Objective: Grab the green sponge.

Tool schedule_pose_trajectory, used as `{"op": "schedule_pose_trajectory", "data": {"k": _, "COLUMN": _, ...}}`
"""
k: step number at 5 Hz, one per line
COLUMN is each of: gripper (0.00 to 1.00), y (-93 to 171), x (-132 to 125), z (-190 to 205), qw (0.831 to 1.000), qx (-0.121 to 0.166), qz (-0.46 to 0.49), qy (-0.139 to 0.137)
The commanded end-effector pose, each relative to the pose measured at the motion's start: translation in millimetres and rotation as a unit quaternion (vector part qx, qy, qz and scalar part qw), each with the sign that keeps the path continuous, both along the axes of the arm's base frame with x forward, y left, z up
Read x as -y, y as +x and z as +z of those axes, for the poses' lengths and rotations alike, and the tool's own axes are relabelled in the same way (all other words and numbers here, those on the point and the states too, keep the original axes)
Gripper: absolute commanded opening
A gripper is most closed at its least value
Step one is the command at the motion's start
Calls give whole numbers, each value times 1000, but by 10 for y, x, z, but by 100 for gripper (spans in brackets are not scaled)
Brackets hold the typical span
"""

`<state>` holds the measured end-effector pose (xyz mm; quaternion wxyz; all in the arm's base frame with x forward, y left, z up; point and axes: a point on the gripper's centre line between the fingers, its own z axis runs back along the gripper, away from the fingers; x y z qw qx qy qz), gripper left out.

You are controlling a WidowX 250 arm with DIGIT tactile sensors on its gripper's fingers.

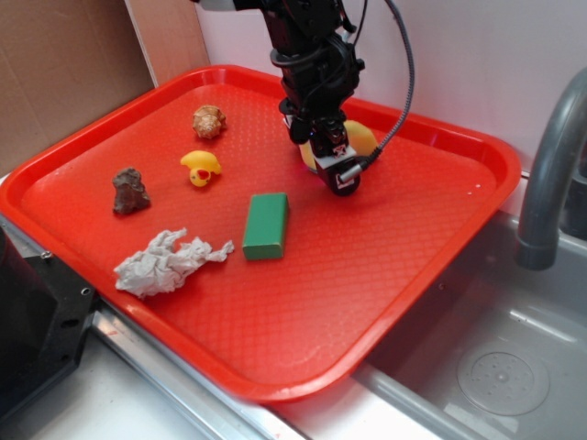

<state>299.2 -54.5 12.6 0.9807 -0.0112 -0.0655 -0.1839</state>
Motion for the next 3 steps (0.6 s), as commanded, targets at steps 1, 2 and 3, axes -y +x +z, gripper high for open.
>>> {"op": "schedule_pose_trajectory", "data": {"k": 1, "gripper": 0, "y": -205, "x": 45, "z": -1, "qw": 1000, "qx": -11, "qz": 5, "qy": 16}}
{"op": "schedule_pose_trajectory", "data": {"k": 2, "gripper": 0, "y": -314, "x": -27, "z": 161, "qw": 1000, "qx": -3, "qz": 23, "qy": 16}}
{"op": "schedule_pose_trajectory", "data": {"k": 3, "gripper": 0, "y": -477, "x": -111, "z": 432, "qw": 999, "qx": 20, "qz": 45, "qy": 11}}
